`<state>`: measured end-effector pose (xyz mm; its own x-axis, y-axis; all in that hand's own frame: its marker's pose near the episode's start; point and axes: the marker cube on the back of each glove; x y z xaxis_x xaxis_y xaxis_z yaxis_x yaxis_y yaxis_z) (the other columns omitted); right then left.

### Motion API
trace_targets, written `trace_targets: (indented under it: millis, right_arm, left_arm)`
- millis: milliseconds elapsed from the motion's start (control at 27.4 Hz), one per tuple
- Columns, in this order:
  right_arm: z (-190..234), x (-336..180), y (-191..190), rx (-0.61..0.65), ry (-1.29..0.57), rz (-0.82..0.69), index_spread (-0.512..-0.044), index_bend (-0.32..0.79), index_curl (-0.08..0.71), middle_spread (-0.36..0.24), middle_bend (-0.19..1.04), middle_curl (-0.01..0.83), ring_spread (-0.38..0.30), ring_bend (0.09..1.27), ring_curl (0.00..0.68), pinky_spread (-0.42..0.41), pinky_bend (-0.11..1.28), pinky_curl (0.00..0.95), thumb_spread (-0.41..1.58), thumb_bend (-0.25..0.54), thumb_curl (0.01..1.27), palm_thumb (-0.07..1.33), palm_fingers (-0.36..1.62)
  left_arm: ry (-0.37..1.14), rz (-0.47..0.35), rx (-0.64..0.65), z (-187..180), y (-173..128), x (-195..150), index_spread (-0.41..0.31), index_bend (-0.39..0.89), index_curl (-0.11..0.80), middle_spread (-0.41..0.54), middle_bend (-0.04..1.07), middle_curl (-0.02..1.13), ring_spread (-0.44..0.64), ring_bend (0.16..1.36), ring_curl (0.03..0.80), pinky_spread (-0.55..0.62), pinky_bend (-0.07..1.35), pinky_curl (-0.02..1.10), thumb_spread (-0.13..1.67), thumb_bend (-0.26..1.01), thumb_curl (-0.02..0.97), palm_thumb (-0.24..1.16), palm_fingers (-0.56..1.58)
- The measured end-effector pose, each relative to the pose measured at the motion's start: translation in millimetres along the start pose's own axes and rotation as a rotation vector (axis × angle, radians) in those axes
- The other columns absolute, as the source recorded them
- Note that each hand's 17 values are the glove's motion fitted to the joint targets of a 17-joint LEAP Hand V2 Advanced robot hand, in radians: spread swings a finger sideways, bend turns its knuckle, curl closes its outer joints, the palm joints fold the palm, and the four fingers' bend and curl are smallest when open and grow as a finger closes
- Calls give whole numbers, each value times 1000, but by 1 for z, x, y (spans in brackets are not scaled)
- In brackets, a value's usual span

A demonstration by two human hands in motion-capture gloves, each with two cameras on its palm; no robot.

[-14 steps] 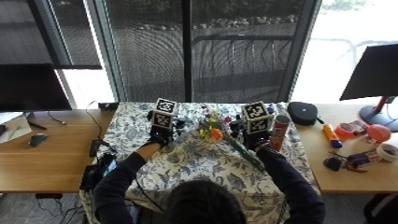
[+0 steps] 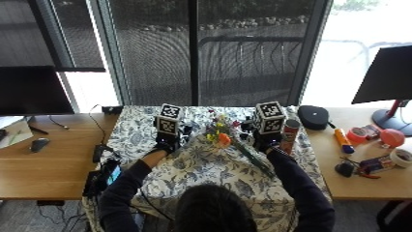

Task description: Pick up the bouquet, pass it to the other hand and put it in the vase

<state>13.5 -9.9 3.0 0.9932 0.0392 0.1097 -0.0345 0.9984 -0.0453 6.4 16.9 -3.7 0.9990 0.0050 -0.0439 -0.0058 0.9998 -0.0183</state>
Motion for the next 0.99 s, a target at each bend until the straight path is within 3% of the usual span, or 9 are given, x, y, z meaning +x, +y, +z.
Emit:
trace_targets:
  millis: [292,366,548,841,987]
  right_arm:
    - [-3,-7,-2,-58,-42,59,-330,128,195,-45,229,233,11,447,228,187,311,233,1192,223,156,431,413]
    - [7,-5,-15,-78,-68,98,-328,104,190,-40,208,237,10,446,233,199,395,261,1213,217,164,438,457]
    - [19,-3,-35,-124,-145,218,-300,42,159,-17,178,248,14,495,256,208,579,317,1241,195,183,446,518]
    - [53,26,-75,-188,-205,403,-265,45,134,12,184,276,7,561,300,189,706,373,1275,184,215,502,511]
    - [58,30,-74,-220,-223,451,-241,35,119,24,194,291,19,586,316,185,747,387,1283,163,227,500,488]
  left_arm:
    - [48,41,39,12,-6,10,-22,156,209,151,188,239,229,482,221,199,344,249,1172,81,155,225,347]
    - [50,58,57,14,-7,12,-22,155,218,152,188,248,233,484,226,202,343,257,1188,73,163,226,343]
    - [55,97,85,19,-5,15,-22,154,238,154,187,267,240,484,235,206,342,275,1217,54,180,230,335]
    - [71,151,87,38,1,18,-22,152,261,156,186,291,248,488,248,210,339,298,1242,25,203,238,325]
    - [68,152,64,48,5,17,-22,152,271,157,185,301,250,490,253,211,338,308,1249,11,213,242,321]
